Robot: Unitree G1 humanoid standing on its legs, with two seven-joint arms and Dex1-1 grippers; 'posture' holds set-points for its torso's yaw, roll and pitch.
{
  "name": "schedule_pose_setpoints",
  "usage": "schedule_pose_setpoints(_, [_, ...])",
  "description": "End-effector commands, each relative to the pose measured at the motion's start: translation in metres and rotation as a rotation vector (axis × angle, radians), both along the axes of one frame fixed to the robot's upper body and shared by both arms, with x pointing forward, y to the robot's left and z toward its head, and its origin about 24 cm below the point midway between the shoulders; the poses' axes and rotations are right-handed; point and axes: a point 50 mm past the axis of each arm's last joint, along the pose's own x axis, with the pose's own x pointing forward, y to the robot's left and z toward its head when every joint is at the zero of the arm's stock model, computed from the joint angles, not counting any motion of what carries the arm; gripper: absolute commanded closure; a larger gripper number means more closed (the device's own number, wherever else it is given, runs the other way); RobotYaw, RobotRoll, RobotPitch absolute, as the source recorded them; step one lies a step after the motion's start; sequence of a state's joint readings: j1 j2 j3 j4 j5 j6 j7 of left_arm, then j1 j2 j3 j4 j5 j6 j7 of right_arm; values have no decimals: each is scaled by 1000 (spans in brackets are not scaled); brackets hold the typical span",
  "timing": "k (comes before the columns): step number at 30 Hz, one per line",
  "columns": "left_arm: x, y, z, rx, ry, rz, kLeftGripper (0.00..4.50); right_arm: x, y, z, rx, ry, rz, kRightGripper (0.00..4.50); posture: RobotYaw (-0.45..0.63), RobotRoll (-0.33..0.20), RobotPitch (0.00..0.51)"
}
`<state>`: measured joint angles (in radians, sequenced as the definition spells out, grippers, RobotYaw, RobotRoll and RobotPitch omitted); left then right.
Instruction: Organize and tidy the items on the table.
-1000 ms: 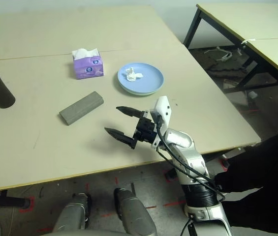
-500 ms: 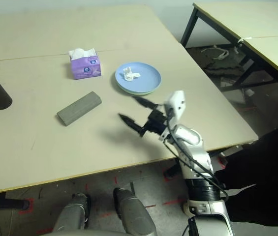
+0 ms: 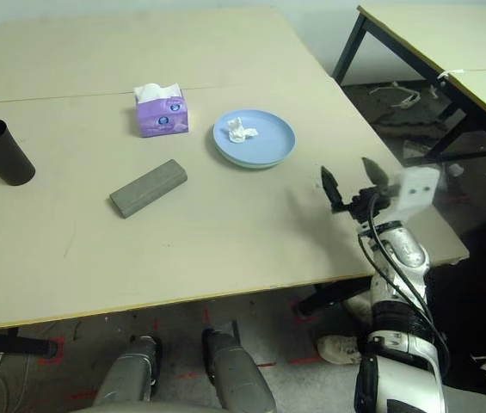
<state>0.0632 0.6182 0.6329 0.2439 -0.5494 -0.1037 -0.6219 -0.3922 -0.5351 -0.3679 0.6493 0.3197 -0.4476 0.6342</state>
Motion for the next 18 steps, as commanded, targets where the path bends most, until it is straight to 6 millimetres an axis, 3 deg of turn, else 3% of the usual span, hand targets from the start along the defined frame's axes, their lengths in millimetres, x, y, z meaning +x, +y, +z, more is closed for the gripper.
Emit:
schedule_pose_setpoints(1, [1, 1, -7, 2, 58, 11, 29, -5, 1, -8, -38, 15, 11, 0, -86, 0, 207])
schedule_pose_setpoints(12, [-5, 19, 6, 79, 100, 40, 29, -1, 26, -1, -32, -32, 114, 0, -62, 0, 226])
schedule_pose_setpoints(18, [-11, 16, 10, 112, 101, 34, 29, -3, 27, -3, -5, -30, 120, 0, -47, 0, 224])
